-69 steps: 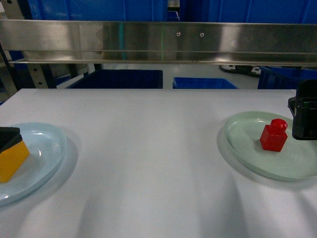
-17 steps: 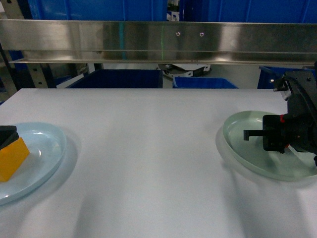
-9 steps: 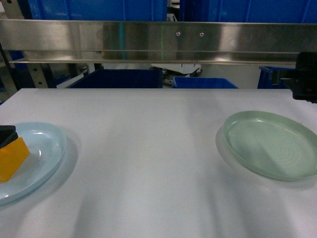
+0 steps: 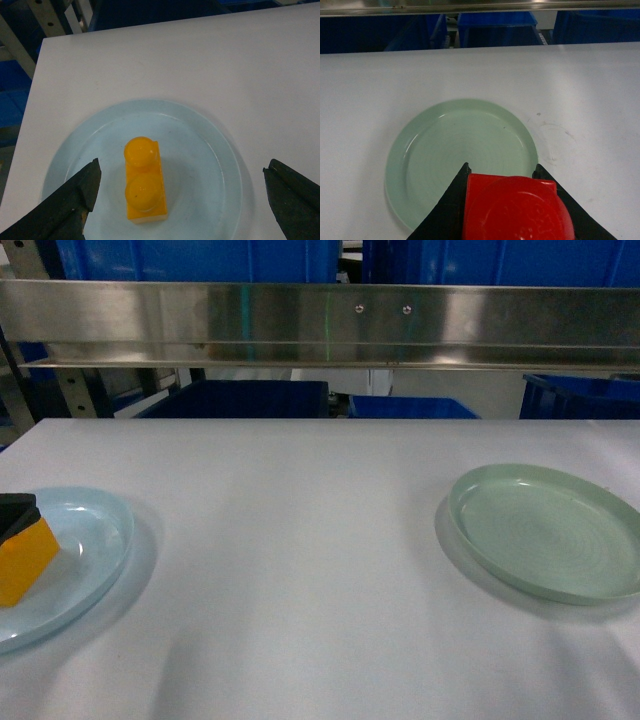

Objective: Sort and place red and yellow blocks in left bins

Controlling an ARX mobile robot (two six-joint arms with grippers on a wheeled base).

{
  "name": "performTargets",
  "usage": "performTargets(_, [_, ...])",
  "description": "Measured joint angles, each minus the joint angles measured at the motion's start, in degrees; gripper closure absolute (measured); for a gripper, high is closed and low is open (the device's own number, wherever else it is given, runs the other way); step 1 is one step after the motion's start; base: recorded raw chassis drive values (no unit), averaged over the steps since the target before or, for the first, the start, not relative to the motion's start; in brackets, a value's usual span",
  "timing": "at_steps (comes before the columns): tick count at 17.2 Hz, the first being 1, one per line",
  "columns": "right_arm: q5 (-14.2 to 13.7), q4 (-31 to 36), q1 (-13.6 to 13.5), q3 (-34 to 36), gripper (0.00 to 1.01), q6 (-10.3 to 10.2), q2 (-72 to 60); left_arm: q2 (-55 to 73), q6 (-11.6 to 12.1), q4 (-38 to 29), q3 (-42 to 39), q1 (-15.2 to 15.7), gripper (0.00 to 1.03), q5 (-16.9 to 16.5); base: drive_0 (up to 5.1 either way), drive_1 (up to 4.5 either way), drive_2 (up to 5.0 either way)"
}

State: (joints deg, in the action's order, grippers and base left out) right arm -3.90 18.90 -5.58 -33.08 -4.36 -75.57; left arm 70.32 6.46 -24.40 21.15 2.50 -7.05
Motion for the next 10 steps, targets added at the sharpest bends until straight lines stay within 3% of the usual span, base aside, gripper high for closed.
performTargets(4, [0.44,0.28,0.00,0.31,0.73,0.37,-0.09,0.00,0.00,0.02,0.00,0.02,0.05,0.02,0.0,0.00,0.0])
performTargets(10, [-1.11,0.83,-0.79,3.96,0.73,0.46,3.78,0.00,0.00,0.02,0.00,0.02,0.05,0.02,0.0,0.00,0.0])
